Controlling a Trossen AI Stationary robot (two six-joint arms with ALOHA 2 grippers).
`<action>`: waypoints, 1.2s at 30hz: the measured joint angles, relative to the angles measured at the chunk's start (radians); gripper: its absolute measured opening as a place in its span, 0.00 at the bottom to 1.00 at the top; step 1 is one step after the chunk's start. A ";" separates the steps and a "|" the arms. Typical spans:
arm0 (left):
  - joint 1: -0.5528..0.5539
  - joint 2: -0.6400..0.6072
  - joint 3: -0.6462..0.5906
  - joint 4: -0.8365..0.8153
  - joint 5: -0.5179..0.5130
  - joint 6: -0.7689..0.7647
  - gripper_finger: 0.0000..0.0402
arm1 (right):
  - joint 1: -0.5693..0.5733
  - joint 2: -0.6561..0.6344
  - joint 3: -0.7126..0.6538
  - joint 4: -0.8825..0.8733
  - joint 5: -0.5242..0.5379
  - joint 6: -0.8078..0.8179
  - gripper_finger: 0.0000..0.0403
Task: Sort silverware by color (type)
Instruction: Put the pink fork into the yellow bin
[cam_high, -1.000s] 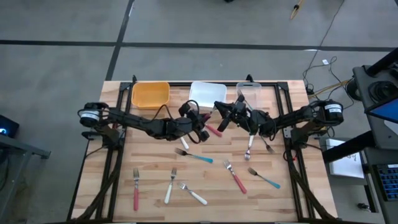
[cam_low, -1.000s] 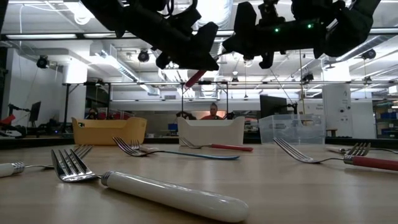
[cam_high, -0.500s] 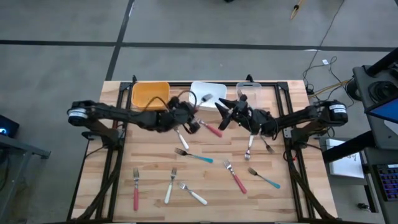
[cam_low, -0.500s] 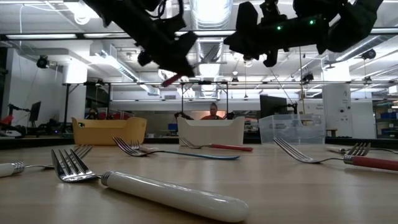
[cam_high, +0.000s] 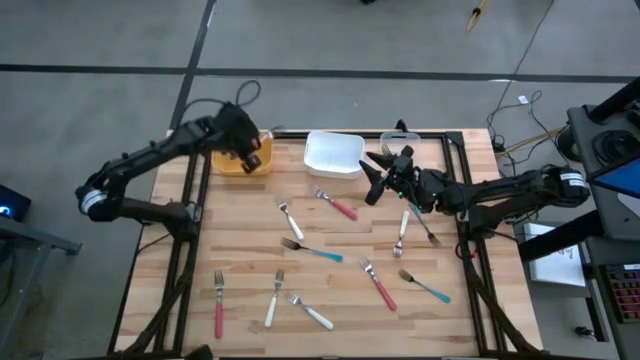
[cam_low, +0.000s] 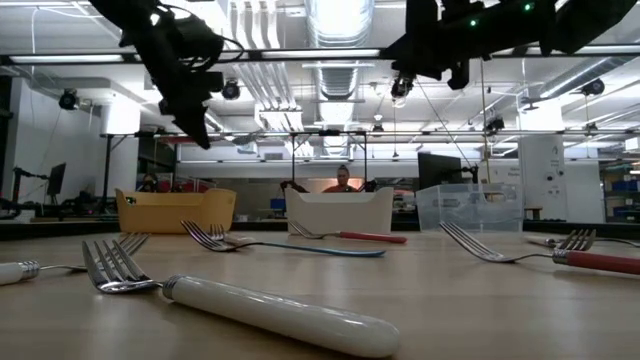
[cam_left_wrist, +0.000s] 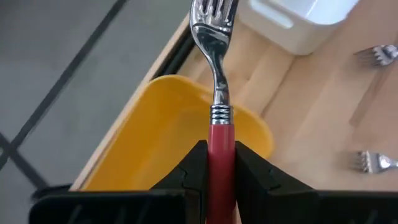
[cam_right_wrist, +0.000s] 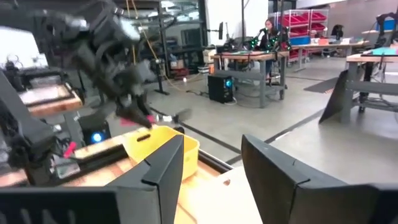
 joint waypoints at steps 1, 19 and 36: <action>0.016 0.011 0.033 -0.034 0.002 0.011 0.08 | 0.000 -0.002 0.000 -0.004 0.004 -0.005 0.37; 0.206 0.436 0.517 -0.656 -0.027 0.364 0.08 | -0.048 0.035 0.000 -0.021 0.006 -0.030 0.36; 0.255 0.557 0.497 -0.650 -0.089 0.360 0.08 | -0.066 0.047 0.000 -0.038 0.005 -0.047 0.35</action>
